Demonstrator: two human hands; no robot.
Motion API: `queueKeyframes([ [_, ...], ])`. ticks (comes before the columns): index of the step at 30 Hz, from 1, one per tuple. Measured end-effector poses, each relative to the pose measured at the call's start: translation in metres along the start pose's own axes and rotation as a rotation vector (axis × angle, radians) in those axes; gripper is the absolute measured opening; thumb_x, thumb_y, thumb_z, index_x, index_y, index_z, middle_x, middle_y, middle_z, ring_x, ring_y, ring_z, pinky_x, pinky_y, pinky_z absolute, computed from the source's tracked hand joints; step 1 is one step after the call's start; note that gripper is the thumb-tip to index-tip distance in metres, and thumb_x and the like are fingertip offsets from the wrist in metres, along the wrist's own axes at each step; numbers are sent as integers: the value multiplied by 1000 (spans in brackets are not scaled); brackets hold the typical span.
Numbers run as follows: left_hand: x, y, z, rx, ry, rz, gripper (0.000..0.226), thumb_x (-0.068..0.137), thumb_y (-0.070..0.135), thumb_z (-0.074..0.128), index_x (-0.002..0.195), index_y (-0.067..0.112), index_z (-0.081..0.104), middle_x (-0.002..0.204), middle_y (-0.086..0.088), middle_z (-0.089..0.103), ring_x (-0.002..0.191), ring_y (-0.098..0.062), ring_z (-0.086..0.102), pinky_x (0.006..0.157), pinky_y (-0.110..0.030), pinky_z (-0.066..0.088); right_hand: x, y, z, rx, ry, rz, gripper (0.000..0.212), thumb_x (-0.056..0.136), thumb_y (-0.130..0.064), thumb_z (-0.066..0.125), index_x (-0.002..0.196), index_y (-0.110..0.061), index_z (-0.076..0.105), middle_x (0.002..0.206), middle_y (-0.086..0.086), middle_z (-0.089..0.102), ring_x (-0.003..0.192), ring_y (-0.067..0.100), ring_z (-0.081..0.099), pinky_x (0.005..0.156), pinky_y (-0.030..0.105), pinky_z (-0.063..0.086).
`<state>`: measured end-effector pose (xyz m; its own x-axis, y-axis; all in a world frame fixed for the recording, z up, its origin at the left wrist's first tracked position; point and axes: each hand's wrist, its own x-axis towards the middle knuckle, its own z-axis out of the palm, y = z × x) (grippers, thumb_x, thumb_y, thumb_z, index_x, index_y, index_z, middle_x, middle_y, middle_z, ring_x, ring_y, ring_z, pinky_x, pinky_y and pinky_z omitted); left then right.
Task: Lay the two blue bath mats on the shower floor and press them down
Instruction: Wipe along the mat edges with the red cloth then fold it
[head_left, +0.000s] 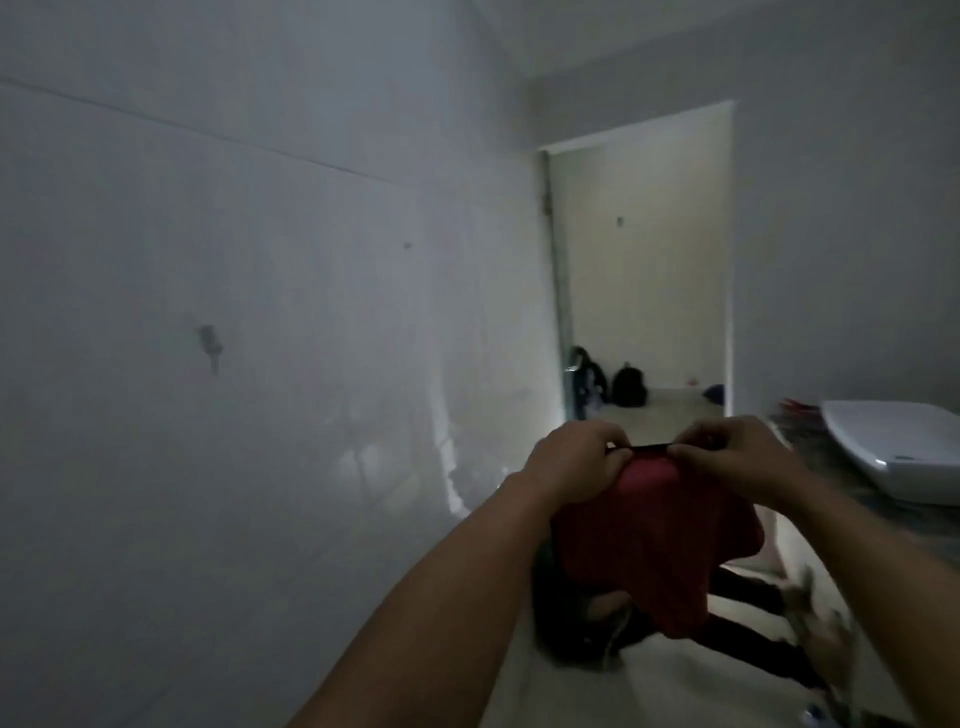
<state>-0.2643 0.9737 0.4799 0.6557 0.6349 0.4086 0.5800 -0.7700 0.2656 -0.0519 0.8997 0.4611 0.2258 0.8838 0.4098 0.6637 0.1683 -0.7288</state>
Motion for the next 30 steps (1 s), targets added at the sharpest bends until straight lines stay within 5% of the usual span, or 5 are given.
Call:
queueKeyframes([
  [8,-96,-107,-146,474,459,-240,25,100,40,52,112,28,71,95,-11,71,86,-33,66,75,-39,52,94,-160,147,300,-173,-333,8,82,-21,82,87,-17,79,74,4,75,65,7,68,62,23,55],
  [15,-161,-164,-254,817,638,-356,21,100,31,54,117,27,66,108,1,60,76,-31,67,63,-43,57,127,-294,247,594,-310,-463,13,83,-15,80,92,-5,77,80,12,76,67,12,72,63,25,59],
  [19,-177,-186,-296,1150,553,-328,16,95,25,52,99,22,67,95,0,59,60,-27,61,48,-29,38,146,-343,279,661,-365,-503,17,83,-14,81,94,-3,75,77,11,75,65,11,72,60,22,56],
  [23,-188,-211,-313,1413,514,-308,15,89,17,57,82,21,69,89,-1,59,69,-27,55,67,-39,35,156,-366,309,618,-361,-549,16,83,-18,81,87,-7,71,75,10,74,65,18,73,59,30,60],
  [30,-187,-215,-279,1388,479,-340,19,92,16,54,81,19,69,85,-1,62,75,-27,55,75,-43,36,144,-348,348,568,-319,-487,8,87,-24,75,83,-19,71,77,1,73,66,14,70,55,27,54],
])
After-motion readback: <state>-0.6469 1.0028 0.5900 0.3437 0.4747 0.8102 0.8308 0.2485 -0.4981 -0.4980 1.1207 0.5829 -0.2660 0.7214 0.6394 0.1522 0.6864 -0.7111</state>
